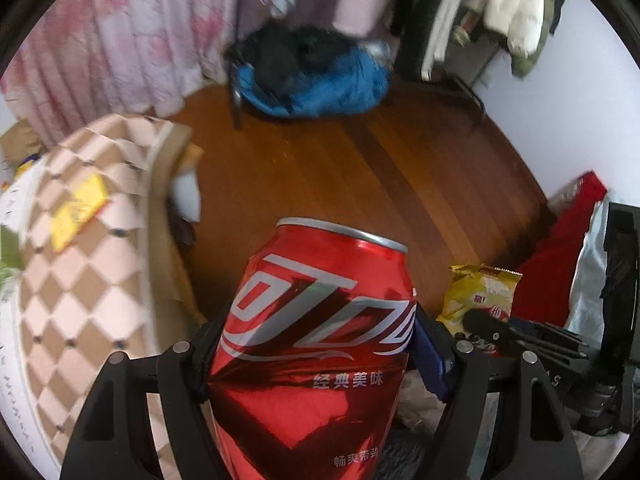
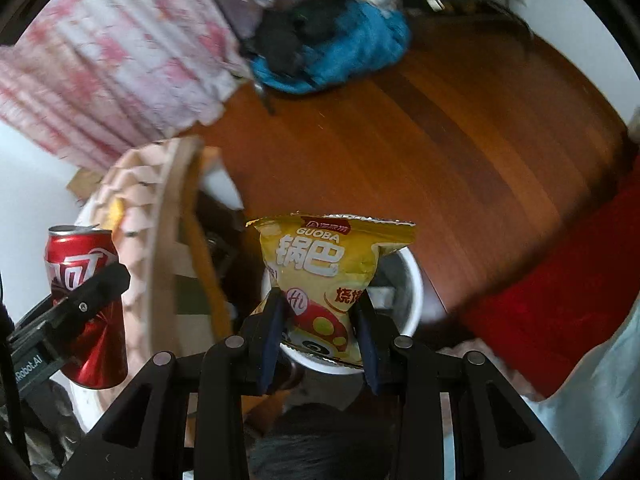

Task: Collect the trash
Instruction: 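Open both tools to drop the can and bag into the bin, then grasp the green-and-white box with the left tool while the right tool grasps the yellow cigarette pack, then carry the green box and yellow pack over the trash bin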

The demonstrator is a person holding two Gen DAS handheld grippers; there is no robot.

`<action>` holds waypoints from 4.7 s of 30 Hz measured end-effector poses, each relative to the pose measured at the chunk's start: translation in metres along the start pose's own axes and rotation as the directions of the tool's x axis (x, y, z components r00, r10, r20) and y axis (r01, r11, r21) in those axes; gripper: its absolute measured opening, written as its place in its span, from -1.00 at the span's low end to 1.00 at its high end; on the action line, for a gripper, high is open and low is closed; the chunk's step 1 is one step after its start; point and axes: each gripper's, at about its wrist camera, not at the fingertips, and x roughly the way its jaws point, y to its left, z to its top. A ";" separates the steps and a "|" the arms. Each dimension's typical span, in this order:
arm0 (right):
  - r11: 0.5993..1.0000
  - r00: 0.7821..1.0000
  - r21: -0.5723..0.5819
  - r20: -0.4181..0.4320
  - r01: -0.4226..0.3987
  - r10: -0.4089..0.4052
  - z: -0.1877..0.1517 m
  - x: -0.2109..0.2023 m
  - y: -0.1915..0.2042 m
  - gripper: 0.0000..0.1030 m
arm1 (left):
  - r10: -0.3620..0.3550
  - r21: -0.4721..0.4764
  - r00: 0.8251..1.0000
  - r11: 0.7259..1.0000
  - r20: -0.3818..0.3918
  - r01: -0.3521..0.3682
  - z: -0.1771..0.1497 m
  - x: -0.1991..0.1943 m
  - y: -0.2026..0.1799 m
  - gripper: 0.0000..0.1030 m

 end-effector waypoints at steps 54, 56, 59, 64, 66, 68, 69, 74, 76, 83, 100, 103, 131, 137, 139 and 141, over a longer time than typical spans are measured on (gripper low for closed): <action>0.985 0.985 -0.061 -0.054 0.162 -0.165 -0.027 -0.063 0.035 1.00 | 0.108 0.022 0.990 0.994 0.087 -0.110 -0.019 -0.078 0.001 0.93; 0.989 0.990 -0.050 -0.018 0.141 -0.142 -0.027 -0.078 0.044 1.00 | 0.125 0.015 0.986 0.992 0.110 -0.127 -0.018 -0.092 0.007 0.93; 0.995 0.995 -0.027 0.036 0.099 -0.098 -0.026 -0.098 0.062 1.00 | 0.158 -0.016 0.977 0.987 0.146 -0.157 -0.018 -0.115 0.028 0.93; 0.999 0.997 -0.033 0.075 0.018 -0.015 -0.021 -0.103 0.118 1.00 | 0.238 -0.136 0.955 0.967 0.178 -0.216 -0.025 -0.146 0.100 0.93; 0.998 0.998 -0.055 0.050 -0.027 0.030 -0.018 -0.085 0.156 1.00 | 0.297 -0.195 0.939 0.945 0.173 -0.263 -0.032 -0.154 0.140 0.93; 0.996 0.998 -0.070 0.015 -0.063 0.065 -0.017 -0.064 0.188 1.00 | 0.362 -0.251 0.920 0.914 0.150 -0.319 -0.036 -0.158 0.183 0.93; 0.993 0.996 -0.076 -0.010 -0.091 0.090 -0.016 -0.048 0.211 1.00 | 0.410 -0.285 0.904 0.887 0.121 -0.364 -0.040 -0.158 0.212 0.93; 0.986 0.985 -0.079 -0.101 -0.147 0.139 -0.004 0.034 0.303 1.00 | 0.564 -0.421 0.826 0.752 0.014 -0.507 -0.057 -0.157 0.322 0.93; 0.988 0.985 -0.081 -0.125 -0.129 0.119 0.005 0.070 0.336 1.00 | 0.598 -0.463 0.801 0.699 -0.040 -0.545 -0.066 -0.150 0.360 0.93; 0.999 0.982 0.034 -0.187 0.013 -0.006 0.040 0.174 0.394 1.00 | 0.556 -0.615 0.817 0.593 -0.154 -0.520 -0.087 -0.129 0.447 0.93; 0.878 0.973 -0.469 -0.142 0.096 -0.182 0.016 0.190 0.437 0.39 | 0.239 -0.568 0.955 0.768 -0.175 -0.296 -0.010 -0.069 0.433 0.93; 0.858 0.958 -0.505 -0.190 0.092 -0.215 0.016 0.191 0.435 0.51 | 0.219 -0.566 0.956 0.772 -0.193 -0.291 -0.002 -0.055 0.429 0.93; 0.887 0.999 -0.460 0.043 0.043 -0.026 -0.029 0.104 0.412 0.23 | 0.454 -0.399 0.890 0.809 -0.043 -0.432 -0.054 -0.112 0.352 0.74; 0.894 0.990 -0.447 0.112 -0.023 0.081 -0.039 0.023 0.374 0.23 | 0.424 -0.337 0.902 0.864 0.083 -0.375 -0.048 -0.156 0.288 0.74; 0.897 0.984 -0.441 0.142 -0.031 0.104 -0.039 -0.004 0.357 0.23 | 0.399 -0.306 0.909 0.886 0.123 -0.347 -0.043 -0.168 0.260 0.74; 0.903 0.978 -0.429 0.170 -0.037 0.121 -0.038 -0.032 0.334 0.23 | 0.377 -0.270 0.913 0.905 0.158 -0.327 -0.038 -0.175 0.233 0.74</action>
